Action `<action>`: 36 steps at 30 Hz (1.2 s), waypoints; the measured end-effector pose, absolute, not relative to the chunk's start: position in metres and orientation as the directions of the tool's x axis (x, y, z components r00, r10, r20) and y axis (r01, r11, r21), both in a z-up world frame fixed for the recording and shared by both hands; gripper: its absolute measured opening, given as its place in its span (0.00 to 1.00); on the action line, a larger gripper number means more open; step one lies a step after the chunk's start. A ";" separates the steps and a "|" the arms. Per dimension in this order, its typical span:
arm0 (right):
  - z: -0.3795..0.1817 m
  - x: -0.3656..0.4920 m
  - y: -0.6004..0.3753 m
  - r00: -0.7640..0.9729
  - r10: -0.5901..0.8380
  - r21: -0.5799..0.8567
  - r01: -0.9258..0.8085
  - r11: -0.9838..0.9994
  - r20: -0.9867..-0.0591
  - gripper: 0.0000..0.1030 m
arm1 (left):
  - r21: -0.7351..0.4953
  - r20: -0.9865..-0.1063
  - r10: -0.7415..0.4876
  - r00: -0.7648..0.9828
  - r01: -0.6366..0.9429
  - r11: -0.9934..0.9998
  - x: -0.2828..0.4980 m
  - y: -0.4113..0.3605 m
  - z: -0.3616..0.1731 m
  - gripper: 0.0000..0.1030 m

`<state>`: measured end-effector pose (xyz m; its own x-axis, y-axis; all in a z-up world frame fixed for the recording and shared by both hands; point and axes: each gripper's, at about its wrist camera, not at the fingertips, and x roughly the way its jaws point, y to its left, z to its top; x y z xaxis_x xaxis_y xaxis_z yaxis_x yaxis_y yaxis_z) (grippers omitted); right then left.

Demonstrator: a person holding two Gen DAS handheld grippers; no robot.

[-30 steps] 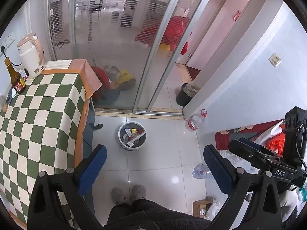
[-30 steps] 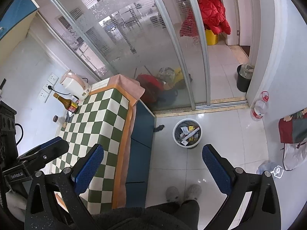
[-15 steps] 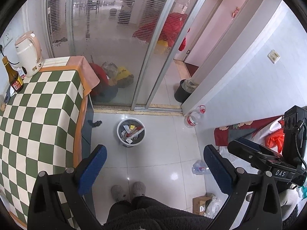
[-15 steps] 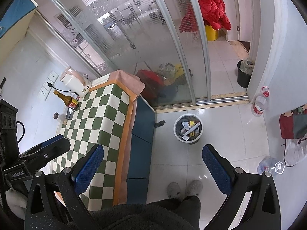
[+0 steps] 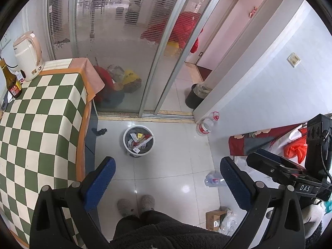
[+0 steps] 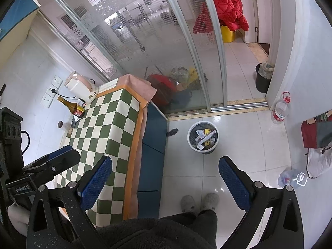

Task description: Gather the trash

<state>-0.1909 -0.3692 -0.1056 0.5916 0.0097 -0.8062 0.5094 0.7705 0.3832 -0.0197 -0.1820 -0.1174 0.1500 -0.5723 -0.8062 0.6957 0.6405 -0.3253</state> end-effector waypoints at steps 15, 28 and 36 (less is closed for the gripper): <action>-0.104 -0.191 -0.364 0.585 -0.002 0.379 0.528 0.760 -0.811 1.00 | -0.336 -0.806 -0.576 0.135 0.697 0.633 -0.018 -0.188 -0.120 1.00; -0.103 -0.198 -0.366 0.587 -0.018 0.381 0.548 0.745 -0.809 1.00 | -0.340 -0.803 -0.584 0.121 0.712 0.614 -0.020 -0.192 -0.120 1.00; -0.102 -0.200 -0.369 0.589 -0.018 0.382 0.547 0.745 -0.808 1.00 | -0.341 -0.802 -0.585 0.118 0.714 0.612 -0.022 -0.194 -0.119 1.00</action>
<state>-0.1996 -0.3693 -0.1025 0.5886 -0.0180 -0.8082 0.5470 0.7450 0.3818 -0.0221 -0.1938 -0.1194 0.1179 -0.5850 -0.8024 0.7136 0.6118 -0.3412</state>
